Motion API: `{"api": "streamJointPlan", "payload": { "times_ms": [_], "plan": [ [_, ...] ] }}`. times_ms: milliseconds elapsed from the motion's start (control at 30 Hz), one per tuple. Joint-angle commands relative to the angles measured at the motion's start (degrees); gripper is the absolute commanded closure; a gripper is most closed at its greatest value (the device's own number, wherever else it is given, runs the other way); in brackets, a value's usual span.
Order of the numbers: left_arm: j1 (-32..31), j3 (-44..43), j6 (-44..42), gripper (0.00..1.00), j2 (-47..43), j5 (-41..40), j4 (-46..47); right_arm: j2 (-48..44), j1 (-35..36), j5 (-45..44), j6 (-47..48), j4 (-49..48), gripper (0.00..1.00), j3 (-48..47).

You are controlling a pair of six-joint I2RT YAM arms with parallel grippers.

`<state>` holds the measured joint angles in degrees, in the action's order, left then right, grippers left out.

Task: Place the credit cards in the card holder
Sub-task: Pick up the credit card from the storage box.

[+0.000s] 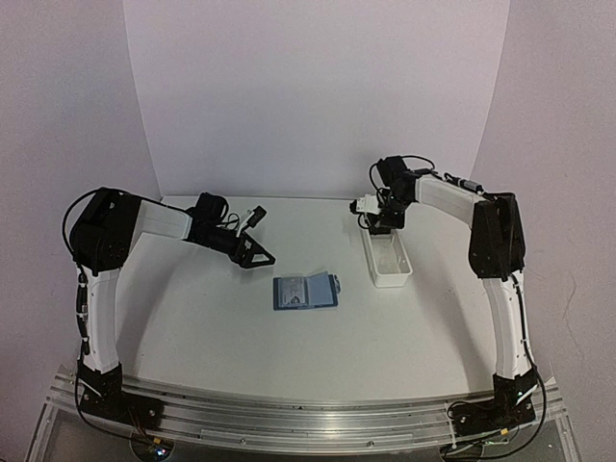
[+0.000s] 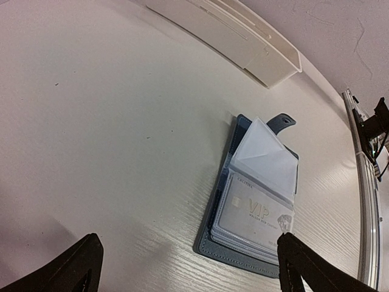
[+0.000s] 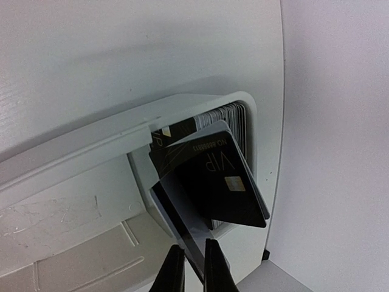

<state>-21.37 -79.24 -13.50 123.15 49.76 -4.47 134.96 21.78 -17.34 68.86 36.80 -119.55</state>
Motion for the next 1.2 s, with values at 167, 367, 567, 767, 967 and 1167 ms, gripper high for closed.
{"api": "streamJointPlan", "payload": {
  "times_ms": [167, 367, 567, 767, 967, 1167],
  "plan": [
    [0.05, 0.18, -0.47, 0.01, -2.46, 0.37, -0.41, 1.52, -0.04, -4.23, 5.05, -2.82, 0.86, 1.68],
    [0.09, 0.14, -0.42, 0.01, -2.48, 0.31, -0.59, 2.19, 0.65, -6.25, 7.77, -5.00, 0.79, 1.96],
    [0.14, 0.32, -0.39, 0.01, -2.57, 0.26, -0.89, 2.58, 0.86, -8.76, 12.18, -8.07, 0.78, 3.92],
    [0.09, 0.06, -0.40, 0.01, -2.57, 0.25, -1.24, 2.47, 1.41, -9.99, 13.70, -8.84, 1.00, 4.59],
    [0.09, 0.21, -0.25, 0.01, -2.65, 0.52, -0.94, 0.32, 1.64, -9.85, 12.28, -8.79, 1.00, 4.86],
    [0.08, 0.32, -0.30, 0.01, -3.22, 1.13, -0.77, -5.27, 2.55, -7.00, 6.08, -7.60, 1.00, 5.20]
  ]
}}
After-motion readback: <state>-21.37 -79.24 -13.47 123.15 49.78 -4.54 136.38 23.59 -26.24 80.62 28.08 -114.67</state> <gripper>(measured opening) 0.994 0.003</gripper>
